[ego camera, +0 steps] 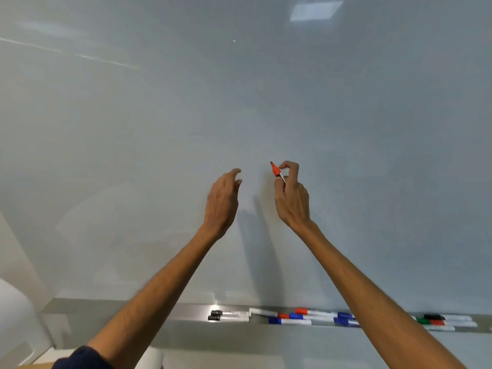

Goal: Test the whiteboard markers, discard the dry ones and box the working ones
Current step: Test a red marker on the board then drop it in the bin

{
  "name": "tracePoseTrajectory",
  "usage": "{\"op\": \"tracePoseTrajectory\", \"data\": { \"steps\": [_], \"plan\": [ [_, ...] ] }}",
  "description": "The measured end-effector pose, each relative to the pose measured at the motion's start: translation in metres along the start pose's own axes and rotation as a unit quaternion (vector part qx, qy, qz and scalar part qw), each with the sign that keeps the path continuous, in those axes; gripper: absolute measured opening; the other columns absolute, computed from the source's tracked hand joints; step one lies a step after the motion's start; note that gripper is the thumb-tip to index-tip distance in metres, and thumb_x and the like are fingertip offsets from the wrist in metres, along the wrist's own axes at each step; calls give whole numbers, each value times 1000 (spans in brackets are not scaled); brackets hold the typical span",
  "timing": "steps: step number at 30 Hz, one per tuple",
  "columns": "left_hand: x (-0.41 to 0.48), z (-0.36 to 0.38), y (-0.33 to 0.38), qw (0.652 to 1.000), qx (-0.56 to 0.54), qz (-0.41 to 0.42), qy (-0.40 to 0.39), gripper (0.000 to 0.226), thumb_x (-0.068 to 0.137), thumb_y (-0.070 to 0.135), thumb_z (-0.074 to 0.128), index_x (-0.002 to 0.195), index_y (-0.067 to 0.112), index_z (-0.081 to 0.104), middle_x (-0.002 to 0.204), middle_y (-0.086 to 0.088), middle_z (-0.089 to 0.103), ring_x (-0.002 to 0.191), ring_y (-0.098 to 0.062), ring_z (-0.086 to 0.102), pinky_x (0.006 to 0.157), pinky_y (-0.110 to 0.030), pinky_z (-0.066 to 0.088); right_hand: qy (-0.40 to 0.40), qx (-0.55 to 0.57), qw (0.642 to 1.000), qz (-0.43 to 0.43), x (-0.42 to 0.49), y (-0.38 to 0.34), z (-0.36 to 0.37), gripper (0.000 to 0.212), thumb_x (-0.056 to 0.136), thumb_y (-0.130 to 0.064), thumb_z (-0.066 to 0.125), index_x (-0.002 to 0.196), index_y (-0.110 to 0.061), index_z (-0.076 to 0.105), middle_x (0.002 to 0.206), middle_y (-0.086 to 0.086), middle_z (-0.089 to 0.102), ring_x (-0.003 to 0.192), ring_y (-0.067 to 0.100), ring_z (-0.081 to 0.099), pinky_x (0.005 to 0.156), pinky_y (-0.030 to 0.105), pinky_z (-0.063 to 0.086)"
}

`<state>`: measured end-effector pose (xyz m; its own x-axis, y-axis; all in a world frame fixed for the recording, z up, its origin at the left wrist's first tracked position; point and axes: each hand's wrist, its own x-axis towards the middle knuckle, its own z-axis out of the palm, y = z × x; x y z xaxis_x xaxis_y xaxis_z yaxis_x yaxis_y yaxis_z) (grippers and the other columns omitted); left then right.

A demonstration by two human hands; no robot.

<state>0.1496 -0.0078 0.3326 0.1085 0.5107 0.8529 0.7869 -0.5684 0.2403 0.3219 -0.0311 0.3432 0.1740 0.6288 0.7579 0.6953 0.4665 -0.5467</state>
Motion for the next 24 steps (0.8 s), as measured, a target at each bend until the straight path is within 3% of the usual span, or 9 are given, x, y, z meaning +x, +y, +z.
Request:
{"op": "tracePoseTrajectory", "data": {
  "steps": [2, 3, 5, 7, 10, 13, 17, 20, 24],
  "plan": [
    [26, -6, 2, 999, 15, 21, 36, 38, 103, 13, 47, 140, 5, 45, 123, -18, 58, 100, -32, 61, 83, -42, 53, 21, -10, 997, -73, 20, -12, -7, 23, 104, -13, 41, 126, -21, 42, 74, -7, 47, 47, 1, 38, 48, 13, 31],
    [39, -8, 3, 998, 22, 28, 54, 42, 102, 12, 48, 143, 3, 42, 132, -20, 54, 113, -34, 58, 93, -43, 51, 28, -13, 994, -104, 30, -18, -11, 22, 104, -13, 42, 124, -19, 49, 81, -8, 52, 50, -1, 39, 50, 11, 30],
    [63, -13, 3, 996, 26, 40, 81, 48, 102, 10, 48, 147, 0, 35, 148, -22, 43, 136, -35, 43, 112, -42, 36, 37, 4, 991, -128, 50, -27, -15, 19, 103, -12, 44, 111, -15, 61, 86, -2, 60, 54, 4, 43, 52, 19, 35],
    [88, -20, 3, 993, 26, 61, 97, 52, 103, 9, 46, 150, -1, 28, 156, -20, 32, 146, -31, 29, 119, -41, 26, 44, 44, 991, -122, 71, -39, -21, 21, 101, -12, 44, 102, -15, 65, 85, 0, 62, 58, 9, 48, 53, 28, 41],
    [124, -31, 1, 990, 23, 93, 103, 54, 104, 11, 39, 152, -2, 19, 160, -19, 21, 150, -28, 16, 123, -39, 16, 53, 92, 986, -130, 103, -60, -33, 30, 94, -14, 36, 102, -15, 64, 82, -2, 61, 60, 8, 52, 54, 24, 40],
    [158, -40, 2, 986, 34, 120, 114, 54, 104, 13, 34, 152, -4, 16, 161, -20, 17, 150, -29, 13, 123, -40, 12, 45, 122, 978, -162, 132, -78, -45, 36, 85, -8, 35, 107, -17, 61, 80, 0, 62, 56, 20, 55, 50, 37, 47],
    [198, -48, 5, 984, 43, 122, 124, 54, 105, 14, 33, 153, -2, 12, 162, -19, 12, 151, -30, 8, 124, -45, 10, 50, 106, 976, -185, 162, -96, -51, 27, 83, -5, 55, 108, -16, 55, 86, -4, 63, 65, 25, 64, 62, 46, 55],
    [217, -48, 6, 984, 44, 123, 121, 56, 106, 17, 31, 154, 1, 7, 163, -17, 6, 152, -28, 3, 124, -45, 6, 79, 112, 971, -197, 176, -106, -48, 26, 88, -30, 73, 98, -14, 54, 74, -4, 61, 63, 17, 62, 64, 33, 55],
    [227, -41, 7, 983, 36, 118, 134, 57, 106, 19, 33, 154, 0, 9, 163, -17, 8, 152, -26, 4, 124, -44, 6, 138, 146, 962, -183, 184, -116, -37, 36, 99, -39, 56, 77, -11, 62, 60, -2, 63, 58, 12, 63, 60, 33, 50]
  ]
}}
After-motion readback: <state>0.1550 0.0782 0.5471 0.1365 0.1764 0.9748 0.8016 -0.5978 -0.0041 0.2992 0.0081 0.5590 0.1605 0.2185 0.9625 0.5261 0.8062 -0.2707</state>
